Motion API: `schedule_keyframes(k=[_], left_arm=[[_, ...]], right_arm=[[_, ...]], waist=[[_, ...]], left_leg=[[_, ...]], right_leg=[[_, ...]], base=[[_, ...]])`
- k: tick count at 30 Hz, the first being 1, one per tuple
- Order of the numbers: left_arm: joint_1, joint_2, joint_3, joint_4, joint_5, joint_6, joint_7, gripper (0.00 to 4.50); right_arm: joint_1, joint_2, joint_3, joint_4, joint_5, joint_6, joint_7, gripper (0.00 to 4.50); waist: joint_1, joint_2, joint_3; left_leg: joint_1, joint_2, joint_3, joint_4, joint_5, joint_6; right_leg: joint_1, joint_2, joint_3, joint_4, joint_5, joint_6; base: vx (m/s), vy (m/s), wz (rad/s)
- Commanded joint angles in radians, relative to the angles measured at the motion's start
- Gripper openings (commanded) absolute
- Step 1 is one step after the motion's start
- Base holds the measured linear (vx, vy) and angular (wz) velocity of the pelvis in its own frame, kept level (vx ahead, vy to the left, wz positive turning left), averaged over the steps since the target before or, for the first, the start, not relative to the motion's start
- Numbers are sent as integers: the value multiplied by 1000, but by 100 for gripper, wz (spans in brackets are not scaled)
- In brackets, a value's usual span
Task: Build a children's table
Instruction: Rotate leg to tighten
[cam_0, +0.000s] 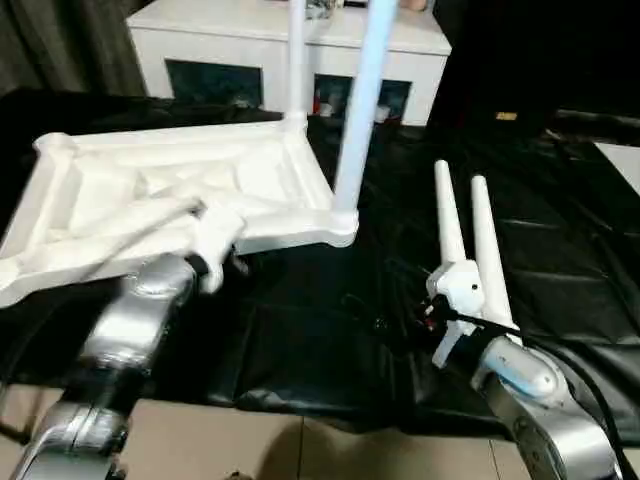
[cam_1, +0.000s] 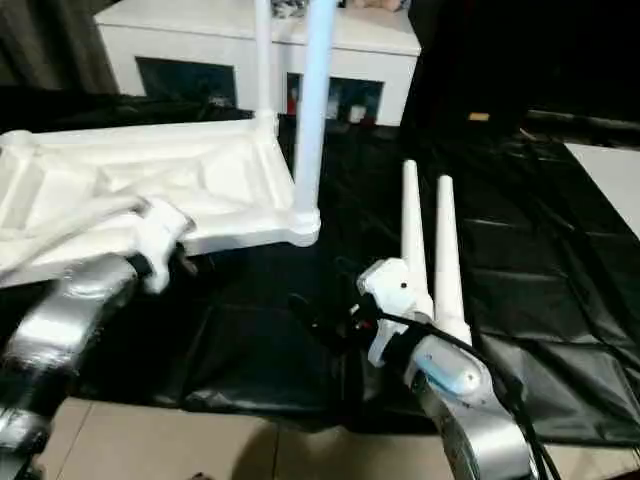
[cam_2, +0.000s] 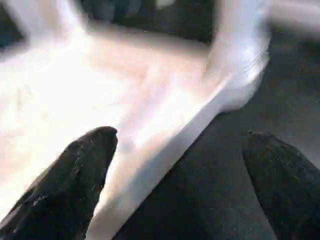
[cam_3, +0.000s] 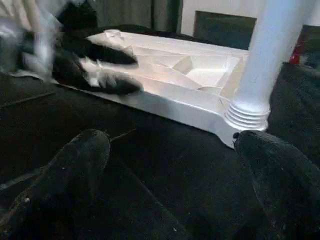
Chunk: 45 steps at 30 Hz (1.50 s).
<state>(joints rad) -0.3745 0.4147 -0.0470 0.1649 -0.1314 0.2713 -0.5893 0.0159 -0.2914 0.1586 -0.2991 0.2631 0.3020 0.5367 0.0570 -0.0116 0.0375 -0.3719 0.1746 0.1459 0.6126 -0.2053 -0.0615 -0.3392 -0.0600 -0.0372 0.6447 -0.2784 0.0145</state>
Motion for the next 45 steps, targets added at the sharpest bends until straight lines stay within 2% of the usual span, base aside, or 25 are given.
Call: schedule_keyframes(k=[1,3,4,8,9,11,12,14,16,17,18,20,23,24,27,29,32,33,34,35,38,40,42,45], left_arm=[[33,25,42,-80,-33,24,-15,450],[47,58,68,-88,-7,26,15,450],[41,82,84,-66,17,56,46,450],[10,136,55,7,79,45,39,450],[-12,167,29,42,109,30,16,450],[-21,178,20,40,110,43,3,450],[-38,175,18,31,106,69,11,450],[-46,168,21,31,106,76,27,450],[-104,133,23,117,147,71,114,450],[-120,129,18,149,163,67,134,450],[-165,122,0,240,202,60,168,450],[-208,116,-16,328,223,59,181,450],[-261,118,-39,432,238,61,165,450],[-297,128,-67,503,247,93,113,450],[-329,132,-77,556,232,135,34,450],[-350,140,-86,575,226,170,-34,450],[-371,154,-118,600,232,218,-132,450],[-371,153,-120,589,219,237,-159,450],[-371,152,-121,581,209,250,-177,450],[-378,147,-118,583,194,260,-194,450],[-397,104,-76,553,114,334,-226,450],[-408,43,-31,527,51,408,-229,450],[-414,-8,-9,522,24,438,-222,450],[-419,-37,7,522,14,443,-202,450]], right_arm=[[-3,1,-11,-4,-12,-3,-15,444],[-11,10,-9,8,-23,-5,-31,444],[-20,20,-5,23,-37,-12,-46,444],[-36,32,7,50,-53,-12,-60,444],[-45,35,20,61,-56,-13,-54,444],[-50,36,26,63,-58,-13,-54,444],[-65,41,31,73,-77,-3,-75,444],[-71,44,30,78,-90,1,-89,444],[-94,69,15,108,-123,2,-150,444],[-98,74,12,115,-130,1,-164,444],[-106,87,4,130,-142,3,-192,444],[-109,93,2,137,-141,5,-201,444],[-112,97,7,140,-142,4,-203,444],[-111,101,11,131,-139,9,-201,444],[-108,102,14,122,-141,13,-202,444],[-104,100,10,120,-143,12,-205,444],[-96,96,5,113,-144,13,-209,444],[-95,96,4,112,-144,14,-209,444],[-94,95,4,111,-145,15,-209,444],[-93,95,4,110,-146,15,-209,444],[-92,98,-2,109,-146,17,-210,444],[-95,99,-2,111,-146,19,-210,444],[-102,100,1,116,-146,18,-208,444],[-105,99,2,119,-145,17,-206,444]], waist=[[4,11,-48],[5,10,-47],[5,2,-43],[6,4,-40],[10,9,-40],[13,8,-42],[14,17,-44],[15,12,-46],[21,9,-47],[21,7,-46],[25,4,-47],[28,4,-48],[29,9,-53],[30,17,-54],[30,13,-50],[30,19,-49],[30,17,-48],[30,27,-49],[28,20,-49],[28,19,-48],[35,22,-51],[34,14,-47],[38,15,-46],[40,9,-46]], left_leg=[[9,52,-15,-82,-90,43],[9,49,-13,-81,-93,49],[10,47,-12,-85,-109,45],[14,49,-15,-92,-126,22],[19,50,-14,-92,-133,16],[16,52,-17,-95,-128,5],[17,52,-18,-94,-120,-1],[18,50,-15,-90,-99,-7],[17,46,-12,-87,-83,-10],[14,44,-11,-87,-78,-9],[16,43,-11,-87,-75,-9],[16,43,-13,-88,-75,-15],[17,44,-16,-86,-44,-19],[17,44,-17,-84,-42,-21],[20,46,-17,-89,-69,-32],[21,48,-17,-91,-91,-37],[21,50,-17,-93,-98,-37],[22,50,-18,-92,-93,-39],[21,51,-16,-92,-88,-37],[20,49,-15,-91,-84,-34],[22,52,-14,-89,-84,-23],[19,52,-12,-91,-93,-13],[18,52,-12,-90,-86,-1],[13,50,-11,-88,-58,19]], right_leg=[[27,-77,43,-63,240,-245],[25,-75,45,-66,222,-236],[21,-71,44,-70,169,-218],[15,-71,45,-75,87,-199],[10,-71,45,-76,90,-197],[15,-72,44,-71,117,-193],[13,-73,44,-68,148,-197],[13,-72,43,-65,197,-207],[16,-73,45,-63,227,-212],[18,-70,45,-65,225,-205],[19,-73,46,-66,222,-199],[21,-73,47,-66,211,-181],[23,-73,44,-59,280,-176],[22,-74,44,-58,300,-177],[21,-76,44,-61,286,-186],[21,-79,44,-63,262,-198],[21,-80,45,-64,244,-209],[20,-81,45,-61,254,-213],[21,-80,46,-62,274,-218],[22,-79,46,-61,281,-220],[21,-85,45,-61,289,-243],[23,-84,44,-62,269,-258],[24,-87,45,-65,251,-263],[29,-87,45,-65,263,-260]], base=[[0,0,0],[0,0,0],[0,0,0],[0,0,0],[0,0,0],[0,0,0],[0,0,0],[0,0,0],[0,0,0],[0,0,0],[0,0,0],[0,0,0],[0,0,0],[0,0,0],[0,0,0],[0,0,0],[0,0,0],[0,0,0],[0,0,0],[0,0,0],[0,0,0],[0,0,0],[0,0,0],[0,0,0]])
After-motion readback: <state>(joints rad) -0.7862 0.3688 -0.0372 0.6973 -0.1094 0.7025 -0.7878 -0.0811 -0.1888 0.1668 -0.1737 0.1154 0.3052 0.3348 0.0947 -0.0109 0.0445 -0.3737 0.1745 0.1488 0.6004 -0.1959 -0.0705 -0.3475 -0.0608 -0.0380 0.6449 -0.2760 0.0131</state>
